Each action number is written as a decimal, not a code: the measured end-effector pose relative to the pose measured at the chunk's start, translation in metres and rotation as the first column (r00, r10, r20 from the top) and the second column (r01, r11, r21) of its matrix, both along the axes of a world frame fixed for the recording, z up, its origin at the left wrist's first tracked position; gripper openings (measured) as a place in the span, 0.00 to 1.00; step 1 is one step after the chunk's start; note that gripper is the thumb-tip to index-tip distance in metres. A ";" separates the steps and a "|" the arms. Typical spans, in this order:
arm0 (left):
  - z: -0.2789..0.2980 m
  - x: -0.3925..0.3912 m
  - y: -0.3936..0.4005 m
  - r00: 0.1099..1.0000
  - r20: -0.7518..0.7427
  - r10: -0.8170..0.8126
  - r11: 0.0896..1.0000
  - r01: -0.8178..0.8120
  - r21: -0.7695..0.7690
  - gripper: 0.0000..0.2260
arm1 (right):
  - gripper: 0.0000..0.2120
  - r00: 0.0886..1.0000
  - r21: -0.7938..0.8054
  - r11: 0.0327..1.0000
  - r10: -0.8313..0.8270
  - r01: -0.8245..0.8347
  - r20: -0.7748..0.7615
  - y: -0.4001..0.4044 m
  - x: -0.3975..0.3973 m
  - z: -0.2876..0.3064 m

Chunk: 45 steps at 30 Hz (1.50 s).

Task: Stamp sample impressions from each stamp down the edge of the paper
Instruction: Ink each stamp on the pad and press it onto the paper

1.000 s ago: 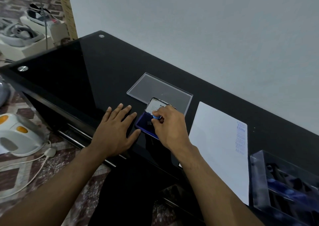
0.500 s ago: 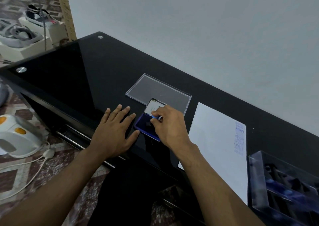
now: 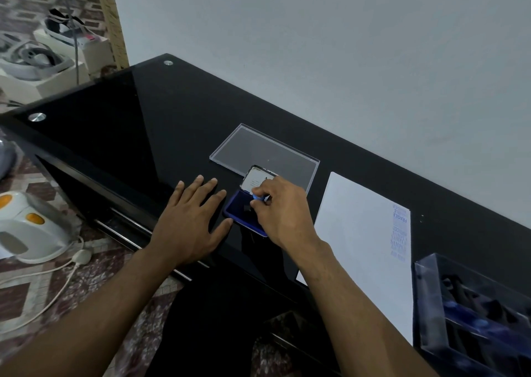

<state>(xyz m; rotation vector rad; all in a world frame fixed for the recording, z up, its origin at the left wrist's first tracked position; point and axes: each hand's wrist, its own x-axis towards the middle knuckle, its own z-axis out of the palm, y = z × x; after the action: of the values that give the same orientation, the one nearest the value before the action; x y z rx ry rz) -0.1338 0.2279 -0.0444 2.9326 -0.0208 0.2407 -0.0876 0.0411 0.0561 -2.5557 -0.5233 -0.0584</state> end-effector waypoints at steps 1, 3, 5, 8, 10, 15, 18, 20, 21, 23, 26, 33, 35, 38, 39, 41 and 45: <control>0.001 0.000 0.000 1.000 -0.002 0.000 1.000 0.000 -0.003 0.36 | 0.07 1.000 0.010 1.000 0.002 -0.002 0.005 0.000 -0.001 0.000; 0.001 0.000 0.000 1.000 -0.005 -0.007 1.000 0.007 -0.010 0.36 | 0.08 1.000 0.010 1.000 0.005 -0.005 0.004 0.000 -0.002 -0.002; 0.001 0.001 0.001 1.000 -0.017 -0.008 1.000 0.008 -0.009 0.36 | 0.08 1.000 0.020 1.000 0.002 -0.002 -0.007 0.000 -0.001 -0.004; 0.003 0.002 0.002 0.999 -0.035 -0.013 0.999 0.011 -0.036 0.37 | 0.09 1.000 0.090 0.996 -0.021 0.023 -0.016 -0.003 -0.002 -0.008; 0.006 0.002 0.002 0.999 -0.038 -0.016 0.998 0.014 -0.062 0.37 | 0.11 0.998 0.152 0.986 -0.058 0.063 -0.032 -0.008 -0.005 -0.011; 0.019 0.008 -0.016 0.999 0.018 -0.051 0.993 0.053 -0.107 0.36 | 0.15 0.991 0.273 0.952 -0.133 0.135 -0.024 -0.032 -0.012 -0.011; 0.028 0.014 -0.038 0.995 0.025 -0.093 0.991 0.095 -0.098 0.36 | 0.12 0.987 0.270 0.952 -0.160 0.146 0.028 -0.055 -0.017 -0.009; 0.033 0.017 -0.056 0.992 0.042 -0.121 0.987 0.125 -0.097 0.35 | 0.12 0.982 0.295 0.942 -0.184 0.161 0.051 -0.072 -0.022 -0.007; 0.035 0.018 -0.064 0.990 0.051 -0.135 0.985 0.139 -0.102 0.35 | 0.12 0.978 0.304 0.937 -0.200 0.171 0.065 -0.081 -0.024 -0.005; 0.040 0.020 -0.082 0.985 0.061 -0.164 0.978 0.170 -0.120 0.35 | 0.12 0.968 0.309 0.928 -0.240 0.208 0.070 -0.100 -0.027 -0.003; 0.047 0.024 -0.111 0.973 0.061 -0.223 0.963 0.229 -0.139 0.35 | 0.13 0.950 0.291 0.913 -0.309 0.285 0.037 -0.129 -0.032 -0.001; 0.045 0.034 -0.175 0.942 0.044 -0.334 0.932 0.337 -0.136 0.35 | 0.09 0.904 0.285 0.879 -0.420 0.381 0.085 -0.195 -0.040 0.004; 0.042 0.037 -0.189 0.930 0.040 -0.366 0.920 0.368 -0.135 0.35 | 0.09 0.886 0.269 0.871 -0.451 0.412 0.103 -0.213 -0.042 0.005; 0.039 0.041 -0.206 0.914 0.040 -0.404 0.904 0.405 -0.138 0.35 | 0.08 0.861 0.246 0.855 -0.494 0.456 0.120 -0.238 -0.043 0.004; 0.038 0.042 -0.212 0.907 0.046 -0.418 0.897 0.420 -0.139 0.34 | 0.09 0.854 0.240 0.849 -0.507 0.470 0.120 -0.245 -0.042 0.004; 0.036 0.045 -0.223 0.895 0.052 -0.443 0.885 0.446 -0.135 0.34 | 0.08 0.843 0.235 0.841 -0.523 0.488 0.123 -0.258 -0.041 0.003; 0.035 0.053 -0.246 0.879 0.051 -0.474 0.867 0.476 -0.148 0.33 | 0.08 0.831 0.199 0.836 -0.540 0.510 0.136 -0.272 -0.040 0.003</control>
<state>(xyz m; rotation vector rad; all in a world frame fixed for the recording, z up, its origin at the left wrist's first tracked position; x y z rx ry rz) -0.0811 -0.0177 -0.0089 2.6597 -0.6860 0.1715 -0.1277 -0.2313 0.0595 -2.4742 0.1396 -0.5222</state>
